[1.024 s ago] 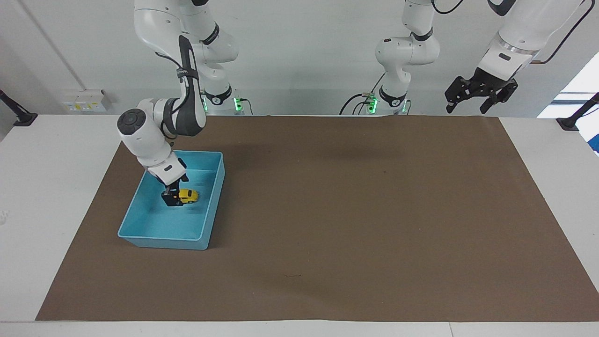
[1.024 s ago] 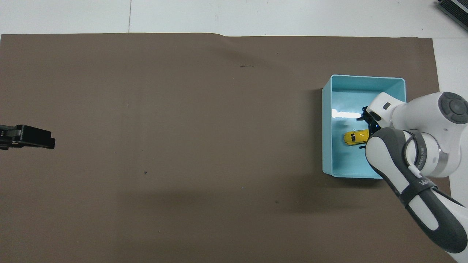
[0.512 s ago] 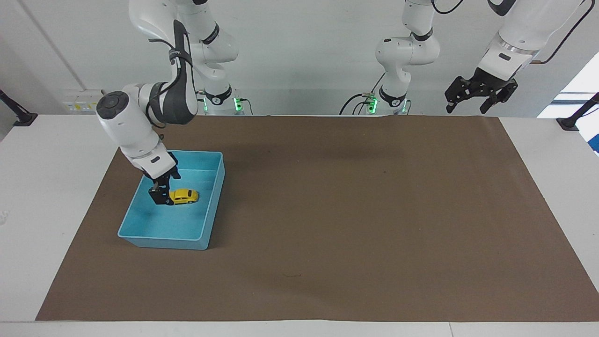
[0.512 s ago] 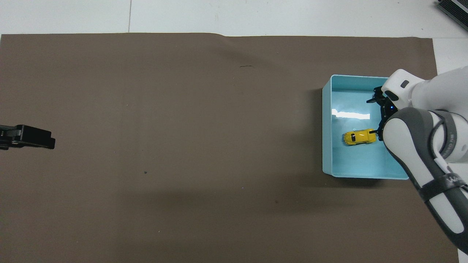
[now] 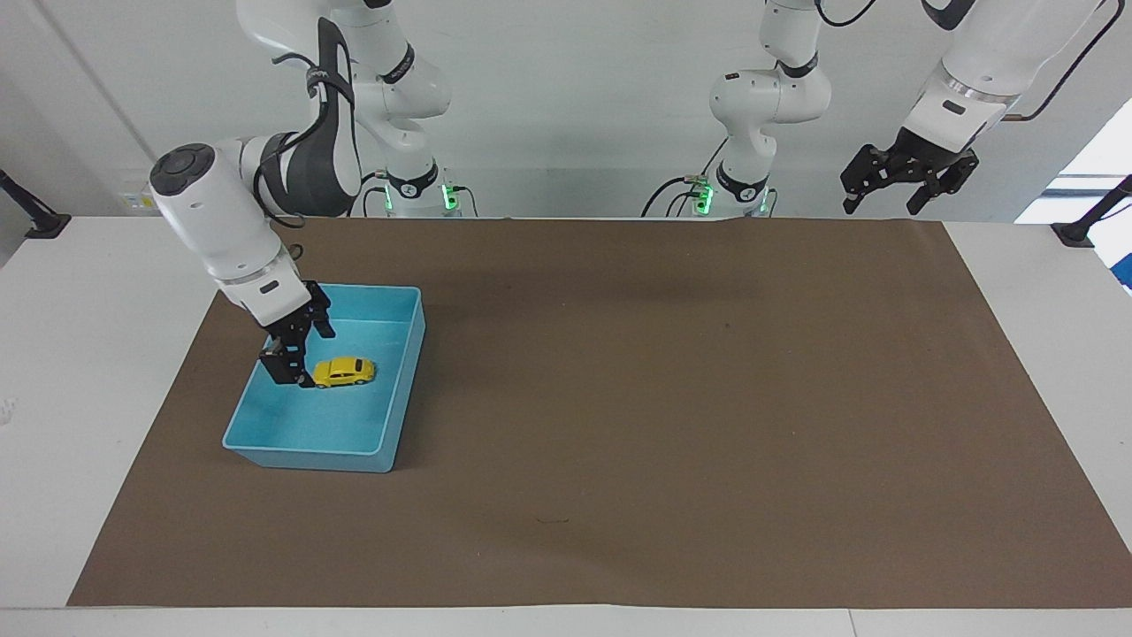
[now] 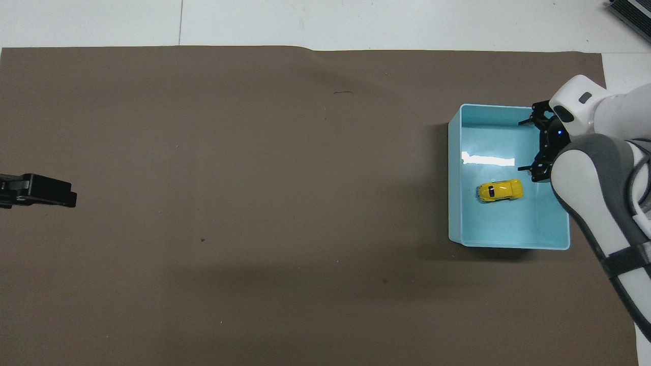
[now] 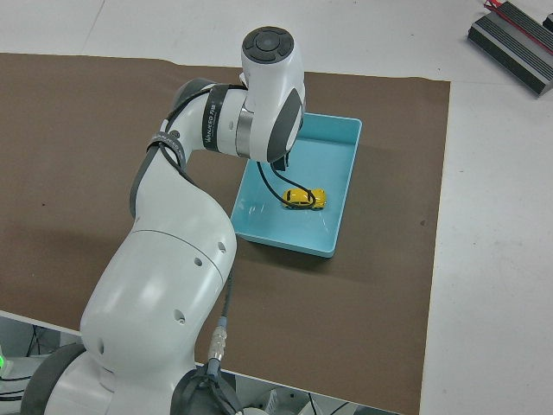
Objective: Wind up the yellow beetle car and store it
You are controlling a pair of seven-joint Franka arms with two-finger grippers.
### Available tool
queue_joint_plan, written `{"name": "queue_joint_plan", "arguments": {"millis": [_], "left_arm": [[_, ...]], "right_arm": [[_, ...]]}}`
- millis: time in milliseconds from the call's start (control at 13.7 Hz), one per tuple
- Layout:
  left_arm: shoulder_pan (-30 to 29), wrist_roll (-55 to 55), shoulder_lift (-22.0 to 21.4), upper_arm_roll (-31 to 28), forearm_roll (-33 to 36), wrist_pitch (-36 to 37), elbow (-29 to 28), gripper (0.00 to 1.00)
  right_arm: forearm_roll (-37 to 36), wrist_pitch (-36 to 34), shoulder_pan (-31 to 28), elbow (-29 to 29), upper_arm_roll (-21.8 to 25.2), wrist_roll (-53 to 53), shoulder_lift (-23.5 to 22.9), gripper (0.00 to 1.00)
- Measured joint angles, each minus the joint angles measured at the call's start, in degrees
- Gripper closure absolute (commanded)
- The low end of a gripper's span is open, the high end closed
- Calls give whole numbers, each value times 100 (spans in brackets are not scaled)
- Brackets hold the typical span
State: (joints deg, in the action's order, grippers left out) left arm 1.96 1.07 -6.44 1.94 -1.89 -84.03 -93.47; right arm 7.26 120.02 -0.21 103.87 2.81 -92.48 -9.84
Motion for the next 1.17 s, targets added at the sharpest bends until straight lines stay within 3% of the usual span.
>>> {"name": "queue_joint_plan", "arguments": {"millis": [366, 659, 1171], "left_arm": [[0, 0, 0, 0, 0, 0, 0, 0], [0, 0, 0, 0, 0, 1, 0, 0], [0, 0, 0, 0, 0, 1, 0, 0]], "right_arm": [[7, -100, 115, -224, -68, 382, 1, 0], [9, -658, 126, -536, -52, 712, 36, 0], [-3, -1302, 81, -749, 1, 1964, 562, 0]]}}
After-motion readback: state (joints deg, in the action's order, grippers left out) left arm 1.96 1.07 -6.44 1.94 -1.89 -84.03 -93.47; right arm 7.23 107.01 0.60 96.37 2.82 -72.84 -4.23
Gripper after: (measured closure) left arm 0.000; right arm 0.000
